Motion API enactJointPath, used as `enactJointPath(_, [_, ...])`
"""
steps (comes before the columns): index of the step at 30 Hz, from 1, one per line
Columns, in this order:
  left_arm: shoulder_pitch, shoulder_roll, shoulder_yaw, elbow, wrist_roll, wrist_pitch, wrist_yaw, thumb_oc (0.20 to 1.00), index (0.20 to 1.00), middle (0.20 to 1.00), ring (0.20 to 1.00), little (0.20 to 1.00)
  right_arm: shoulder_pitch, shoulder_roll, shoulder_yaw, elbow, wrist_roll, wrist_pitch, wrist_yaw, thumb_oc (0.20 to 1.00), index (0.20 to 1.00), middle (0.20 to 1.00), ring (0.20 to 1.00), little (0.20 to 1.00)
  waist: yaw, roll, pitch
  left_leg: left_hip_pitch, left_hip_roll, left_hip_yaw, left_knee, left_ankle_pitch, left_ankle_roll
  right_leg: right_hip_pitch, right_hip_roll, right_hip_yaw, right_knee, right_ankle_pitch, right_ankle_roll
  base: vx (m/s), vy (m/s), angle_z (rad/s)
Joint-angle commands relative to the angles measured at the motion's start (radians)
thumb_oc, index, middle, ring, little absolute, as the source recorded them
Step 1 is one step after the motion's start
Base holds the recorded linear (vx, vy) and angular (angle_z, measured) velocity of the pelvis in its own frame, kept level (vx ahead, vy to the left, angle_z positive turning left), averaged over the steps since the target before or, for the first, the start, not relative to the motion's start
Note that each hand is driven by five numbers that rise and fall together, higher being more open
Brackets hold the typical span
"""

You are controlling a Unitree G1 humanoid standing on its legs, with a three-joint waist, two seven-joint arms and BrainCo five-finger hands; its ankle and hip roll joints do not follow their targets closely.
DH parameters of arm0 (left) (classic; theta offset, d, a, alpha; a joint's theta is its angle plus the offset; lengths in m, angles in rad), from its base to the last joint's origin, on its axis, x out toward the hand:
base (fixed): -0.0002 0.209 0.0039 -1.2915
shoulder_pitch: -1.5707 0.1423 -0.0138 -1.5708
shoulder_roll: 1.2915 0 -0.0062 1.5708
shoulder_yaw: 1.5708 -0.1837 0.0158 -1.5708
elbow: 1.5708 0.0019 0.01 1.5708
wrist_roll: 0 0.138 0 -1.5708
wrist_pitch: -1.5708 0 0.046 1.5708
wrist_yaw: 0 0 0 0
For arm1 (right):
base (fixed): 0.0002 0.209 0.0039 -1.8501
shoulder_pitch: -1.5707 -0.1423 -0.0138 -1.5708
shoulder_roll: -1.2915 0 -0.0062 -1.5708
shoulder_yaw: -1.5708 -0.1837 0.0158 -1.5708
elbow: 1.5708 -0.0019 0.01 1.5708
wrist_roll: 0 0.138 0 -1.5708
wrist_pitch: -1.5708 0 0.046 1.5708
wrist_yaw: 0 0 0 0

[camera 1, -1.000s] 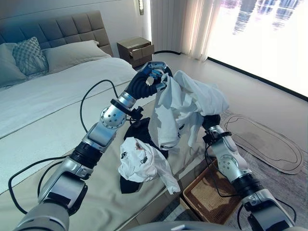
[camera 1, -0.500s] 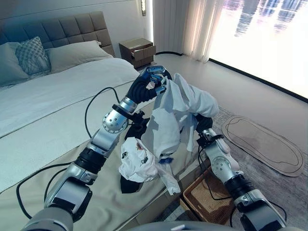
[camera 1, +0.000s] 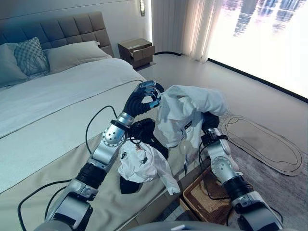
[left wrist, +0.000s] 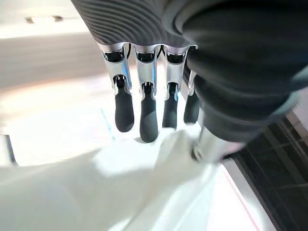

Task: Pick up clothes into the bucket

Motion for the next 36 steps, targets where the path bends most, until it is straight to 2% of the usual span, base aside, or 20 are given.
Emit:
enactJointPath(1, [-0.030,0.017,0.040,0.067,0.032,-0.045,0.033,1.000,1.000,1.000,1.000,1.000,-0.033,0.025,-0.094,-0.099,0.013,-0.107,-0.023,0.200,0.200,0.200,0.200,0.200,0.011,-0.061,-0.031,-0.041,-0.002,-0.016,0.065,-0.044,0.003,-0.067,-0.046,0.004,0.076,0.019,0.033,0.00,0.000,0.00])
enactJointPath(9, [0.084,0.022,0.067,0.110,0.056,-0.043,0.049,1.000,1.000,1.000,1.000,1.000,-0.040,-0.025,-0.193,-0.128,-0.078,-0.168,-0.126,0.200,0.200,0.200,0.200,0.200,0.017,-0.066,-0.027,-0.055,-0.005,-0.018,0.071,-0.037,0.005,-0.077,-0.047,0.007,0.079,0.026,0.031,-0.01,0.000,0.00])
enactJointPath(14, [0.166,0.034,0.109,0.143,0.095,-0.046,0.066,1.000,1.000,1.000,1.000,1.000,-0.042,-0.100,-0.266,-0.128,-0.174,-0.189,-0.186,0.200,0.200,0.200,0.200,0.200,0.023,-0.070,-0.024,-0.059,-0.005,-0.021,0.073,-0.039,0.006,-0.079,-0.044,0.005,0.080,0.026,0.029,0.00,0.000,0.00])
enactJointPath(18, [0.261,0.036,0.189,0.159,0.086,-0.054,0.090,1.000,1.000,1.000,1.000,1.000,-0.016,-0.133,-0.339,-0.145,-0.190,-0.215,-0.215,0.200,0.200,0.200,0.200,0.200,0.027,-0.073,-0.020,-0.062,-0.007,-0.022,0.074,-0.039,0.006,-0.082,-0.044,0.005,0.082,0.026,0.028,0.00,0.000,0.00])
enactJointPath(19, [0.327,0.028,0.253,0.144,0.051,-0.059,0.093,1.000,1.000,1.000,1.000,1.000,0.016,-0.144,-0.380,-0.152,-0.207,-0.222,-0.227,0.200,0.200,0.200,0.200,0.200,0.031,-0.075,-0.015,-0.066,-0.008,-0.022,0.077,-0.040,0.008,-0.084,-0.044,0.006,0.083,0.025,0.027,0.00,0.000,0.00])
enactJointPath(23, [0.380,0.015,0.315,0.144,0.017,-0.065,0.101,1.000,1.000,1.000,1.000,1.000,0.059,-0.150,-0.406,-0.156,-0.226,-0.216,-0.232,0.200,0.200,0.200,0.200,0.200,0.032,-0.077,-0.012,-0.071,-0.008,-0.022,0.083,-0.043,0.008,-0.087,-0.044,0.007,0.087,0.023,0.026,0.00,0.000,0.00])
enactJointPath(25, [0.446,-0.021,0.405,0.120,-0.063,-0.075,0.096,1.000,1.000,1.000,1.000,1.000,0.124,-0.154,-0.435,-0.139,-0.286,-0.200,-0.250,0.200,0.200,0.200,0.200,0.200,0.035,-0.078,-0.001,-0.083,-0.010,-0.024,0.101,-0.051,0.012,-0.095,-0.047,0.009,0.095,0.020,0.026,-0.02,0.003,0.00])
enactJointPath(26, [0.471,-0.038,0.448,0.106,-0.077,-0.084,0.101,1.000,1.000,1.000,1.000,1.000,0.163,-0.162,-0.456,-0.114,-0.361,-0.187,-0.276,0.200,0.200,0.200,0.200,0.200,0.035,-0.078,0.015,-0.093,-0.013,-0.029,0.118,-0.057,0.016,-0.100,-0.050,0.011,0.110,0.013,0.023,0.00,0.000,0.00])
enactJointPath(27, [0.473,-0.038,0.448,0.105,-0.078,-0.084,0.101,1.000,1.000,1.000,1.000,1.000,0.164,-0.161,-0.455,-0.115,-0.363,-0.186,-0.277,0.200,0.200,0.200,0.200,0.200,0.035,-0.077,0.013,-0.088,-0.012,-0.029,0.118,-0.067,0.015,-0.096,-0.048,0.010,0.110,0.004,0.025,0.00,0.000,0.00])
enactJointPath(31, [0.480,-0.067,0.506,0.063,-0.141,-0.104,0.107,1.000,1.000,1.000,1.000,1.000,0.189,-0.139,-0.457,-0.059,-0.409,-0.178,-0.303,0.200,0.200,0.200,0.200,0.200,0.033,-0.077,0.069,-0.129,-0.021,-0.040,0.170,-0.083,0.025,-0.129,-0.058,0.015,0.170,-0.019,0.016,-0.09,0.003,0.01])
enactJointPath(32, [0.475,-0.072,0.513,0.057,-0.153,-0.111,0.115,1.000,1.000,1.000,1.000,1.000,0.182,-0.135,-0.459,-0.040,-0.409,-0.183,-0.315,0.200,0.200,0.200,0.200,0.200,0.033,-0.075,0.095,-0.151,-0.024,-0.041,0.194,-0.087,0.026,-0.150,-0.063,0.017,0.191,-0.021,0.014,-0.37,0.013,0.05])
enactJointPath(33, [0.461,-0.081,0.527,0.024,-0.194,-0.126,0.120,1.000,1.000,1.000,1.000,1.000,0.159,-0.139,-0.463,0.002,-0.436,-0.191,-0.351,0.200,0.200,0.200,0.200,0.200,0.036,-0.074,0.161,-0.221,-0.030,-0.046,0.264,-0.094,0.028,-0.207,-0.075,0.018,0.244,-0.023,0.010,-0.41,0.022,0.07])
enactJointPath(34, [0.455,-0.083,0.529,0.010,-0.215,-0.133,0.122,1.000,1.000,1.000,1.000,1.000,0.141,-0.137,-0.459,0.021,-0.427,-0.197,-0.360,0.200,0.200,0.200,0.200,0.200,0.037,-0.071,0.187,-0.258,-0.034,-0.050,0.301,-0.100,0.029,-0.241,-0.080,0.019,0.274,-0.025,0.007,-0.34,0.019,0.10])
enactJointPath(35, [0.453,-0.083,0.531,0.010,-0.217,-0.133,0.121,1.000,1.000,1.000,1.000,1.000,0.137,-0.138,-0.458,0.024,-0.426,-0.199,-0.359,0.200,0.200,0.200,0.200,0.200,0.036,-0.070,0.186,-0.268,-0.034,-0.051,0.310,-0.103,0.029,-0.249,-0.081,0.019,0.281,-0.027,0.007,-0.26,0.035,0.14])
enactJointPath(36, [0.443,-0.082,0.534,-0.008,-0.227,-0.143,0.133,1.000,1.000,1.000,1.000,1.000,0.113,-0.142,-0.456,0.062,-0.438,-0.201,-0.385,0.200,0.200,0.200,0.200,0.200,0.037,-0.063,0.225,-0.327,-0.038,-0.055,0.367,-0.109,0.030,-0.310,-0.091,0.022,0.341,-0.038,0.000,-0.16,0.025,0.13])
